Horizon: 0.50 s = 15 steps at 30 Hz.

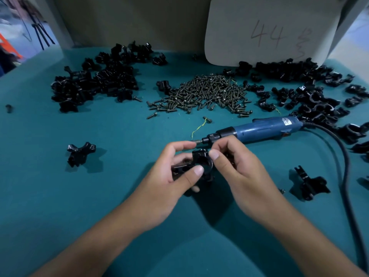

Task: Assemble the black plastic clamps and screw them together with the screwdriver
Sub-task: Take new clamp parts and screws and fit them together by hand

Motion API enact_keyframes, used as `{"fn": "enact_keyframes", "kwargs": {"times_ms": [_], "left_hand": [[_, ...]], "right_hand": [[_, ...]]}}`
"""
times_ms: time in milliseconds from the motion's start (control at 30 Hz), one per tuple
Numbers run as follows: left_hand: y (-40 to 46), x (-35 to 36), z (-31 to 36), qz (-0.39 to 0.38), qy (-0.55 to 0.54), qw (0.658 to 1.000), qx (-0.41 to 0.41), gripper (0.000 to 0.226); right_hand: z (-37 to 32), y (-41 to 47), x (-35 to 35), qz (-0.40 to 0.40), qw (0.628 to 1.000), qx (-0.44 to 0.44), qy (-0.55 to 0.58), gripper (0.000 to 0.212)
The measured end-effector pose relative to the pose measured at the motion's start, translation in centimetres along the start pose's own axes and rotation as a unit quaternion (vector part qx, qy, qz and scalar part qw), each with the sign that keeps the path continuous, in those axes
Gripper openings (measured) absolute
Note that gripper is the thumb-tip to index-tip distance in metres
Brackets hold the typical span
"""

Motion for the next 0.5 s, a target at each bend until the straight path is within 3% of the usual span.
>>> {"fn": "enact_keyframes", "kwargs": {"times_ms": [133,267,400,500], "left_hand": [[0.2,-0.2,-0.1,0.002,-0.051,0.998,-0.032,0.044],[-0.2,-1.3,1.3,0.093,0.059,0.993,0.043,0.035],[-1.0,-1.5,2.1,0.145,0.185,0.965,0.112,0.037],[-1.2,-1.5,2.0,0.157,0.205,0.96,0.11,0.04]], "right_hand": [[-1.2,0.1,0.1,-0.015,0.991,-0.071,-0.108,0.014],[-1.7,0.1,0.5,-0.041,0.982,-0.103,-0.151,0.011],[-1.2,0.0,0.9,-0.101,0.983,-0.073,-0.132,0.034],[-1.1,0.2,1.1,-0.108,0.974,-0.095,-0.176,0.038]]}}
Point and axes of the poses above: each hand's wrist, its own y-axis towards the middle knuckle, its own x-axis out of the palm, z = x × y, the point moved 6 cm from there along y, towards the middle knuckle, and after that the axes turned 13 degrees about -x, right-handed, at the moved point
